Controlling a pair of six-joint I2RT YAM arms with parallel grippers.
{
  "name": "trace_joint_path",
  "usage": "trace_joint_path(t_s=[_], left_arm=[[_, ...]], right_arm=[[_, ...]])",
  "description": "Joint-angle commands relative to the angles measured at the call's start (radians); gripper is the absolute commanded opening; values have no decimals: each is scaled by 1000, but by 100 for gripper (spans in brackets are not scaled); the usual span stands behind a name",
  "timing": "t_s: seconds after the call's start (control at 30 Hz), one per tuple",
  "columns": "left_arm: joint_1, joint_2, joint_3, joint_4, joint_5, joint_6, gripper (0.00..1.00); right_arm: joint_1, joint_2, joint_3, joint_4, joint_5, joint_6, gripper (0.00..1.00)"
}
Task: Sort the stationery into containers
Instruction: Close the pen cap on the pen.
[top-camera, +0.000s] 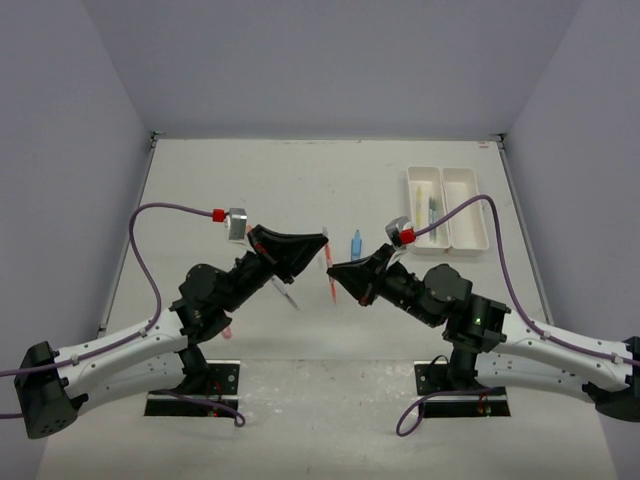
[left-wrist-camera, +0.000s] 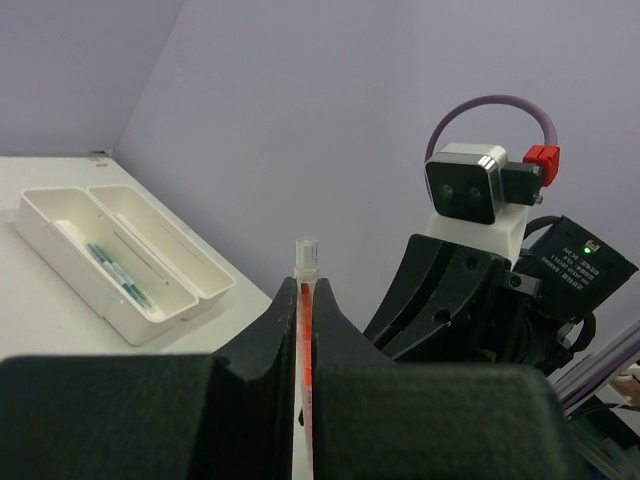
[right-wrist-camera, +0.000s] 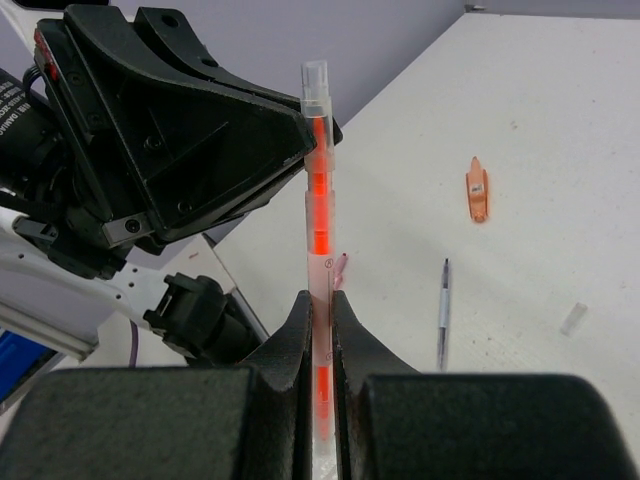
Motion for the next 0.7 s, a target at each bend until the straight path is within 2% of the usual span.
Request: trace_joint_path(t_s=[0.0, 0.4, 0.43, 0.47, 0.53, 0.67], left_arm=[[-1, 1, -29, 51, 21, -26, 0], [-1, -11, -44, 15, 23, -12, 0], [-1, -14, -36, 4, 22, -7, 5], [-1, -25, -18, -24, 16, 8, 14], [-1, -44, 8, -66, 5, 28, 21], [-1, -85, 44, -123, -22, 57, 21]], right_arm=[[4, 19, 104, 52, 76, -57, 0], [1, 74, 266, 62, 83, -196, 0], [1, 81, 270, 53, 68, -202, 0], [1, 90, 269, 42, 48, -209, 0], [1, 106, 229, 56, 11, -213, 0], [1, 113, 185, 77, -39, -204, 0]])
